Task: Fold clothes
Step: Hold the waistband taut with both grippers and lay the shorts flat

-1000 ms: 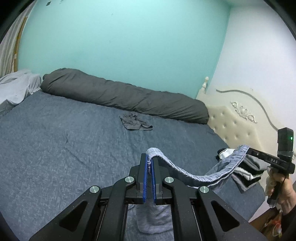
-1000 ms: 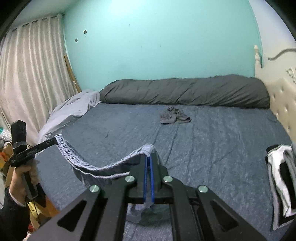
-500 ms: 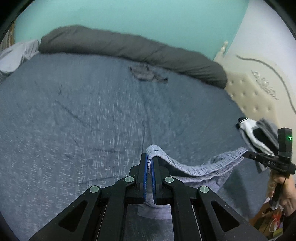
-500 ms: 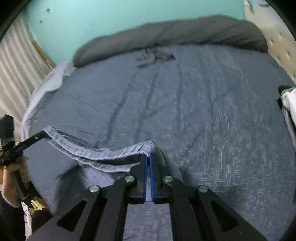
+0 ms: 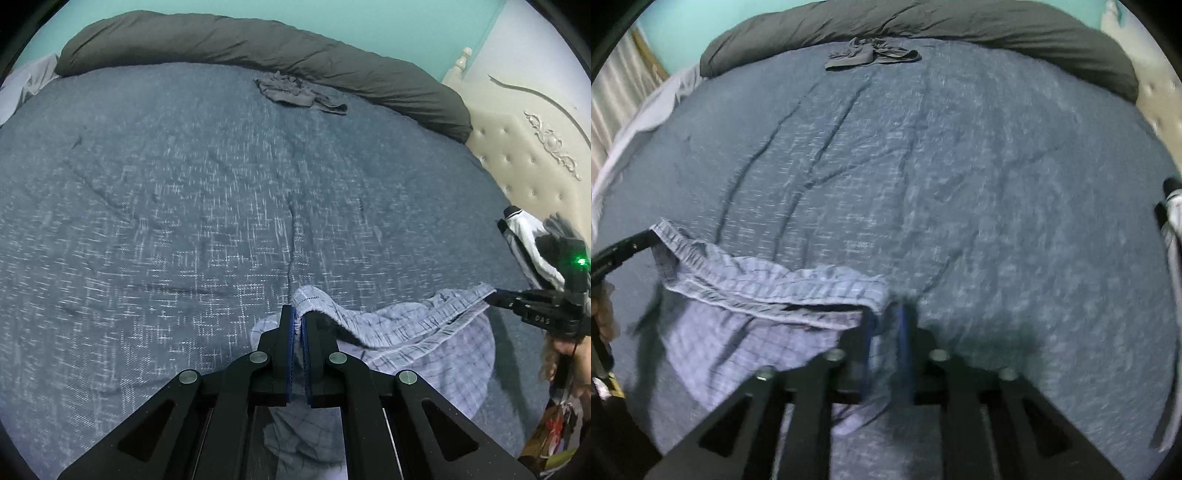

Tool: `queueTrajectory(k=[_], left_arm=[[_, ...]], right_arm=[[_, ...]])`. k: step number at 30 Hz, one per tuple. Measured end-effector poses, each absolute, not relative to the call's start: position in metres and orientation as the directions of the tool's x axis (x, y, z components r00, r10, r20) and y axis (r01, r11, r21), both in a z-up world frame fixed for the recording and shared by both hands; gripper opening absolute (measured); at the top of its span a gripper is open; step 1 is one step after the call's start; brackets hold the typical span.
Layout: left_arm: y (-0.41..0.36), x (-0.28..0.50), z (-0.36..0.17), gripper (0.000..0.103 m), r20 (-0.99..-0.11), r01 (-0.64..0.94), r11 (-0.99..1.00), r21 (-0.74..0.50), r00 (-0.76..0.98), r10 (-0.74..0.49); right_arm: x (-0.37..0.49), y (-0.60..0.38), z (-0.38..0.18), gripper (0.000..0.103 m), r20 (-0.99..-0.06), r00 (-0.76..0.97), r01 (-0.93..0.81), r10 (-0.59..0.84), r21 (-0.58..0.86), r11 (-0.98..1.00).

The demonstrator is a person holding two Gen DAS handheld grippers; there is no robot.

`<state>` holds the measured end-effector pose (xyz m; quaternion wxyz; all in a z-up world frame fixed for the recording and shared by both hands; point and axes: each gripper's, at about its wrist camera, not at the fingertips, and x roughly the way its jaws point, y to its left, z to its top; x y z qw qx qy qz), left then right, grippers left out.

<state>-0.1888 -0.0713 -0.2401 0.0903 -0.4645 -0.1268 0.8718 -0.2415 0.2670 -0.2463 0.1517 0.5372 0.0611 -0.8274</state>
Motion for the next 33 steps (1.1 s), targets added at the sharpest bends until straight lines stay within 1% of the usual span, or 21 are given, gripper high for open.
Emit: queueTrajectory(k=[2,5,7,10,13,17,20,26,29,33], left_arm=[[-0.074,-0.191,-0.245,0.004,-0.781,-0.031,-0.949,-0.315,-0.559,0.278],[-0.074,-0.191,-0.249,0.004,-0.768,-0.031,-0.944,-0.328,-0.573,0.286],[-0.074,-0.191,-0.250,0.004,-0.761,-0.038,-0.944,-0.329,-0.581,0.289],[-0.073,-0.192,-0.250,0.004,-0.758,-0.046,-0.946,-0.321,-0.586,0.286],[-0.074,-0.187,-0.248,0.004,-0.753,-0.051,-0.946,-0.320,-0.592,0.287],[-0.078,-0.180,-0.249,0.004,-0.759,-0.054,-0.951,-0.304,-0.590,0.276],[-0.086,-0.177,-0.252,0.004,-0.762,-0.047,-0.948,-0.315,-0.583,0.282],[-0.085,-0.176,-0.250,0.004,-0.757,-0.053,-0.945,-0.324,-0.585,0.292],[-0.082,-0.174,-0.248,0.004,-0.755,-0.059,-0.944,-0.325,-0.585,0.296],[-0.080,-0.172,-0.248,0.004,-0.755,-0.065,-0.944,-0.323,-0.585,0.298]], right_arm=[[-0.247,0.273,-0.247,0.037,-0.907,-0.384,0.294,-0.172,0.056,-0.954],[-0.250,0.276,-0.244,0.038,-0.902,-0.396,0.304,-0.172,0.049,-0.952],[-0.249,0.268,-0.239,0.038,-0.892,-0.415,0.358,-0.180,0.022,-0.933],[-0.246,0.243,-0.234,0.038,-0.889,-0.428,0.454,-0.162,-0.057,-0.889],[-0.253,0.218,-0.231,0.038,-0.887,-0.425,0.511,-0.179,-0.072,-0.857],[-0.268,0.185,-0.242,0.038,-0.904,-0.393,0.554,-0.167,-0.088,-0.828],[-0.265,0.168,-0.259,0.038,-0.922,-0.369,0.597,-0.113,-0.142,-0.789],[-0.235,0.167,-0.275,0.038,-0.938,-0.333,0.636,-0.094,-0.150,-0.757],[-0.221,0.171,-0.276,0.038,-0.942,-0.318,0.638,-0.108,-0.129,-0.759],[-0.212,0.169,-0.282,0.038,-0.948,-0.307,0.653,-0.084,-0.145,-0.743]])
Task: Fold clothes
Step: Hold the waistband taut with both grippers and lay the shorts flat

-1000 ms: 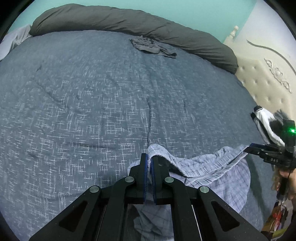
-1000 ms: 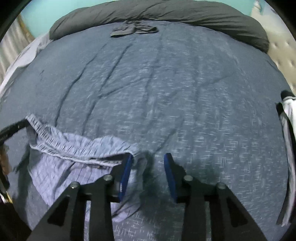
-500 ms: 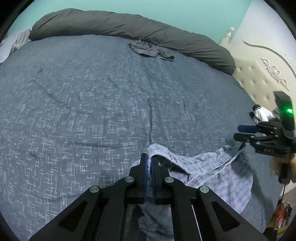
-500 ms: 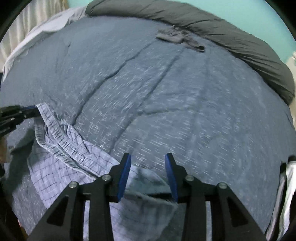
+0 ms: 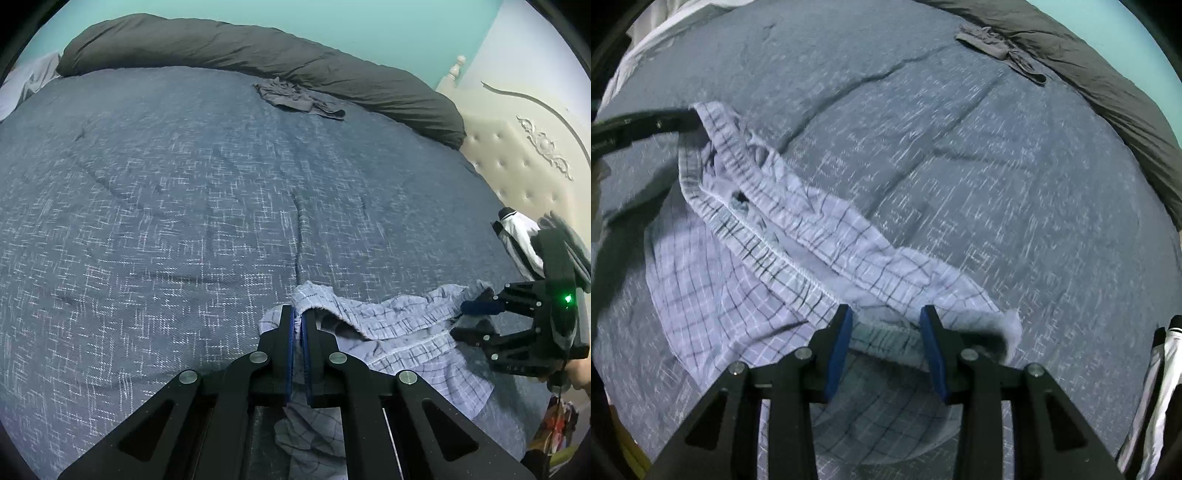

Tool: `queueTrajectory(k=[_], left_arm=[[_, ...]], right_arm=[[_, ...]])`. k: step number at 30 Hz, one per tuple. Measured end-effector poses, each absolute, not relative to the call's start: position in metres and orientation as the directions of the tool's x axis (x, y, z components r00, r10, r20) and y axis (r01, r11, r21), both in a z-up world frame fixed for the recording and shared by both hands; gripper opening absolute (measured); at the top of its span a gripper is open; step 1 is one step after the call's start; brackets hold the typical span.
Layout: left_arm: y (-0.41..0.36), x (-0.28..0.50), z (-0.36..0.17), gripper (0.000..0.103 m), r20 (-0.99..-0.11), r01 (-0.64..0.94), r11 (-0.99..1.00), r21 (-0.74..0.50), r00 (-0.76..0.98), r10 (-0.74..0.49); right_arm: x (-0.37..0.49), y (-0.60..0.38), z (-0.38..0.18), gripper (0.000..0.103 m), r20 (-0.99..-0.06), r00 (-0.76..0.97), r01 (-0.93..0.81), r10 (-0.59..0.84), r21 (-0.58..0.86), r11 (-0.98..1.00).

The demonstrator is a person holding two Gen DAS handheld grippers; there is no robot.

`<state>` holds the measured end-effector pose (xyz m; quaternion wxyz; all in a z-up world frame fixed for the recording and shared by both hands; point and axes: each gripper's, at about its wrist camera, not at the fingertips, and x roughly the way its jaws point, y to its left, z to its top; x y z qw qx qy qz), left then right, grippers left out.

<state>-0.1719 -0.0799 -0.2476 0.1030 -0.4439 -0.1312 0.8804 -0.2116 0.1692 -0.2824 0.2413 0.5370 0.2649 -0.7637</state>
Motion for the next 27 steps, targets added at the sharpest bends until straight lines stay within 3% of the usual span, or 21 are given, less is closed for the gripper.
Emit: queueTrajectory(k=[16,17,18,21,27], left_arm=[[-0.081,-0.171,-0.249,0.004,-0.757,-0.063,-0.943,-0.327,-0.580,0.301],[-0.081,-0.171,-0.250,0.004,-0.757,-0.064,-0.942,-0.328,-0.579,0.303],[-0.081,-0.171,-0.250,0.004,-0.757,-0.065,-0.942,-0.328,-0.579,0.303],[-0.082,-0.172,-0.250,0.004,-0.756,-0.068,-0.942,-0.329,-0.579,0.306],[-0.082,-0.173,-0.251,0.004,-0.759,-0.072,-0.944,-0.322,-0.577,0.303]], right_arm=[[-0.205,0.128,-0.306,0.038,-0.946,-0.318,0.749,-0.070,-0.205,-0.630],[-0.204,0.128,-0.306,0.033,-0.944,-0.323,0.750,-0.070,-0.210,-0.627],[-0.205,0.129,-0.305,0.020,-0.945,-0.318,0.748,-0.081,-0.198,-0.633],[-0.209,0.132,-0.300,0.004,-0.940,-0.326,0.731,-0.101,-0.183,-0.657],[-0.217,0.143,-0.271,0.003,-0.914,-0.362,0.669,-0.181,-0.120,-0.733]])
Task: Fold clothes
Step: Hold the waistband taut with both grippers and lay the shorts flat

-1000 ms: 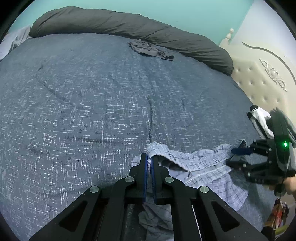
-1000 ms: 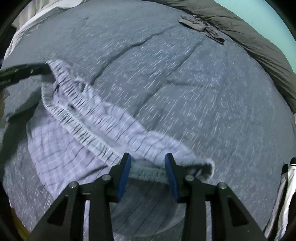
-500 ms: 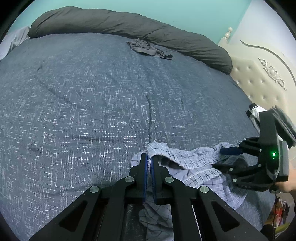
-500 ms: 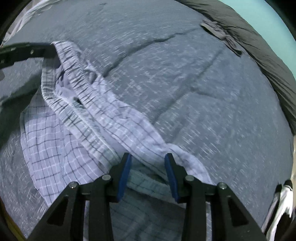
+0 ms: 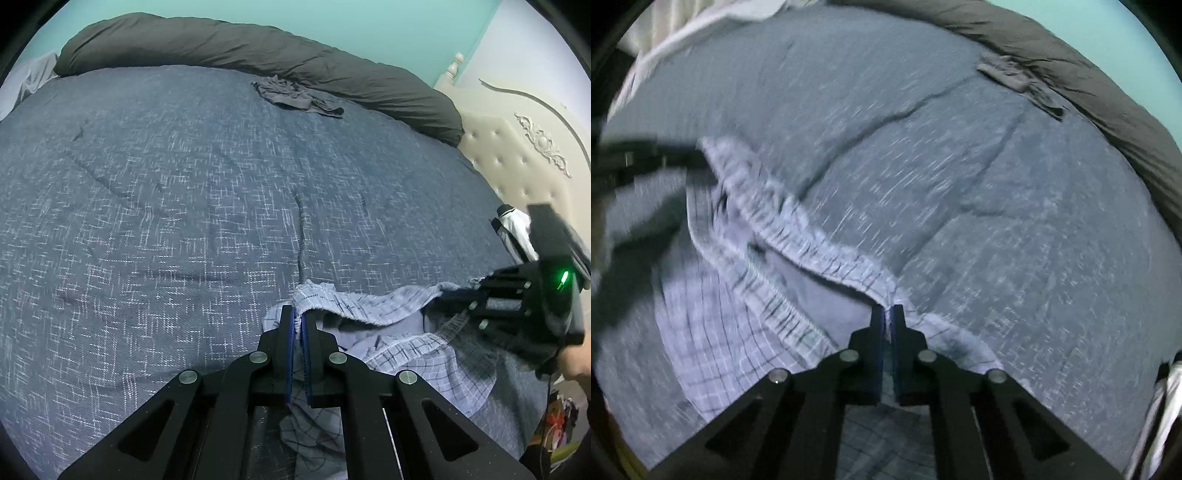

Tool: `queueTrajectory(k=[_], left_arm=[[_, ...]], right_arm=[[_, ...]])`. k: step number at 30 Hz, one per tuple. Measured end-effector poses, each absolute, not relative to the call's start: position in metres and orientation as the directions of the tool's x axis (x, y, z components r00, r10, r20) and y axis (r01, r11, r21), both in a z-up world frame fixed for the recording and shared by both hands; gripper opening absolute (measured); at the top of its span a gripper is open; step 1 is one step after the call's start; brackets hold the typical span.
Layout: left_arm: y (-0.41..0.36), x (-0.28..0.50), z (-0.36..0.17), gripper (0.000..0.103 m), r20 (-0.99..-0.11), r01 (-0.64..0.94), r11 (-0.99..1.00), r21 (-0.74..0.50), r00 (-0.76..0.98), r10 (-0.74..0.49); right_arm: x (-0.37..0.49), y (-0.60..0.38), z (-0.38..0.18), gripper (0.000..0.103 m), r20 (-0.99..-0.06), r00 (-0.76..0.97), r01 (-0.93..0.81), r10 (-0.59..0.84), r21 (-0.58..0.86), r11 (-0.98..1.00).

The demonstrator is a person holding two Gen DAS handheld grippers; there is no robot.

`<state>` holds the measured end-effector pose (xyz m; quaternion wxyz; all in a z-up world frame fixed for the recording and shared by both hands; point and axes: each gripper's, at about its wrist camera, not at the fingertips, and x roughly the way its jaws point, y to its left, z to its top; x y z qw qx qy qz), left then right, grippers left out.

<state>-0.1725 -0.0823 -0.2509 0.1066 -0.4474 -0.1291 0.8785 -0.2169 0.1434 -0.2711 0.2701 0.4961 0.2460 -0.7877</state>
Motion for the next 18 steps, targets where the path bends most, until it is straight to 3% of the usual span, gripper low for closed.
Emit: queueTrajectory(k=[6,18], left_arm=[[-0.074,-0.176,-0.253,0.007,-0.764,-0.109,-0.942,-0.317,-0.559,0.322],[-0.048,-0.184,-0.266,0.027,-0.789,-0.149,-0.937,-0.315,-0.507,0.346]], right_arm=[[-0.247,0.161,-0.239,0.002,-0.885,-0.414,0.579,-0.213,-0.075,-0.812],[-0.282,0.199,-0.232,0.002,-0.878,-0.454,0.493,-0.153,-0.104,-0.864]])
